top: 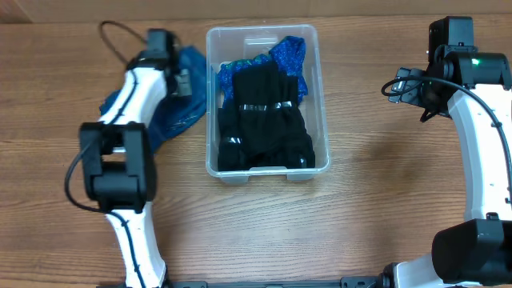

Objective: Pack container
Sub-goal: 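Push the blue jeans with the left gripper toward the bin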

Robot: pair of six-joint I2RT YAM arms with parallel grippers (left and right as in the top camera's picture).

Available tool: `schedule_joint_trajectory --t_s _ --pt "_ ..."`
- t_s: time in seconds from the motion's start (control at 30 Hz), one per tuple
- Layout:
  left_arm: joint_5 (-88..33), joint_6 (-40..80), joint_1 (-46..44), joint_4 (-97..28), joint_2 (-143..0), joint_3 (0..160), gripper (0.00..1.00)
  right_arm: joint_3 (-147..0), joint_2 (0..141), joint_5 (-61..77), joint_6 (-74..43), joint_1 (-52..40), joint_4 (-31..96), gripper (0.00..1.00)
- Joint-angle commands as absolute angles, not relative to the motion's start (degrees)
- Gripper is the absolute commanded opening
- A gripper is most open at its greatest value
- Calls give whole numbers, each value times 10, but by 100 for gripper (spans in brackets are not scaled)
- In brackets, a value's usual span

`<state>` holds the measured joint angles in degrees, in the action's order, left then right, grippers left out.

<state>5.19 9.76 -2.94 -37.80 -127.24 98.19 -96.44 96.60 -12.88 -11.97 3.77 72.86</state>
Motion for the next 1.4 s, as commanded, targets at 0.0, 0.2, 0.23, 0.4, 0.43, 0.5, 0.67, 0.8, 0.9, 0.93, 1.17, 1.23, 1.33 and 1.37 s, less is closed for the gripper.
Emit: schedule_joint_trajectory --t_s 0.0,0.2,0.23,0.4,0.43,0.5,0.67,0.8,0.9,0.93,1.17,1.23,1.33,1.37 --pt "19 138 -41 -433 -1304 1039 4 -979 949 -135 -122 39 726 100" --pt "40 171 8 -552 -1303 1056 4 -979 949 -135 -122 39 726 100" --pt "31 180 18 -568 -1303 1056 4 -979 949 -135 -122 39 726 100" --pt "34 202 63 -629 -1303 1054 4 -979 949 -135 -122 39 726 100" --pt "34 199 72 -625 -1298 1057 4 -979 949 -135 -122 39 726 100" --pt "33 180 87 -607 -1275 1061 4 -979 949 -135 -122 39 726 100" --pt "43 180 118 -568 -1211 1061 4 -979 949 -135 -122 39 726 100" --pt "98 180 135 -559 -1210 1061 4 -979 949 -135 -122 39 726 100" --pt "150 179 136 -538 -1219 1061 4 -979 949 -135 -122 39 726 100" --pt "166 176 136 -525 -1225 1061 4 -979 949 -135 -122 39 726 100" --pt "164 103 145 -438 -1298 1060 4 -979 949 -135 -122 39 726 100" --pt "164 91 148 -426 -1321 1060 4 -979 949 -135 -122 39 726 100" --pt "162 87 153 -431 -1362 1060 4 -979 949 -135 -122 39 726 100" --pt "160 88 154 -457 -1369 1060 4 -979 949 -135 -122 39 726 100"
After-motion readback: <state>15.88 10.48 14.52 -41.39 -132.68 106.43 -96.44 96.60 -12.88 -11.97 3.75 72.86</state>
